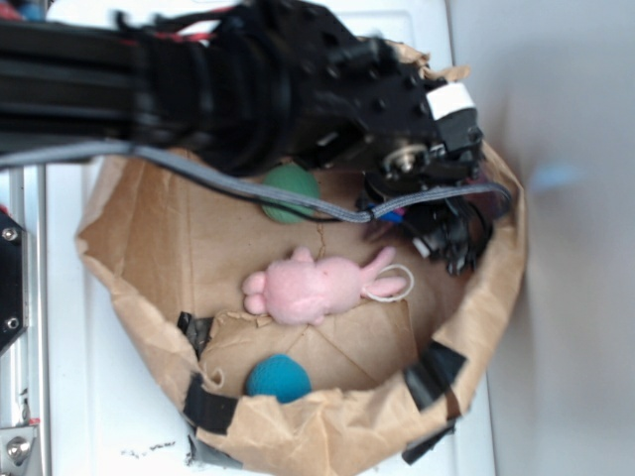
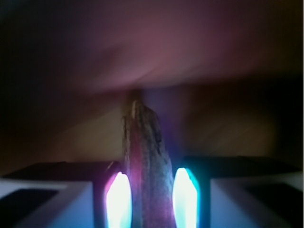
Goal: Grab the wood chip.
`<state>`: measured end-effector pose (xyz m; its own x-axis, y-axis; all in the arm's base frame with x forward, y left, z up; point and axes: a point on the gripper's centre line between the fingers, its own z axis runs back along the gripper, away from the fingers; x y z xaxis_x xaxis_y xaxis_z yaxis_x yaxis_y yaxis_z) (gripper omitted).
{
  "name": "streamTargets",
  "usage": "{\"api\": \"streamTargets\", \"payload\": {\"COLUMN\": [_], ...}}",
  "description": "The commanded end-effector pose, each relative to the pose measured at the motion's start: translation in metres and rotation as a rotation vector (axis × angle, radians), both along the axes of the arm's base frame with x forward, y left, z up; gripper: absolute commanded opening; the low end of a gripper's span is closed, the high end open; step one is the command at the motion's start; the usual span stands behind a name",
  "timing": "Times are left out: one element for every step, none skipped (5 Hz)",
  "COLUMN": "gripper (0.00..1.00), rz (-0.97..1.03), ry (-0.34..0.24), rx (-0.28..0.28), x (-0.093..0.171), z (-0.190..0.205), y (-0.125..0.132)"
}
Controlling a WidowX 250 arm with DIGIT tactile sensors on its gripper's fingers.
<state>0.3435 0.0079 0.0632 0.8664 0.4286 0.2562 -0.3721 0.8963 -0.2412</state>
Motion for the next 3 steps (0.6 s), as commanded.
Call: {"api": "streamTargets", "payload": {"gripper": [0.0,0.0,0.0], "rz": [-0.157,-0.158,-0.167], "ry": [-0.049,-0.059,-0.072], "rx": [-0.071,-0.098,-0.081], "x": [-0.0122,-0.013,-0.0147], "z": [0.0705,0.0763,0.0801], "y": [0.009,0.0116,0.0126]}}
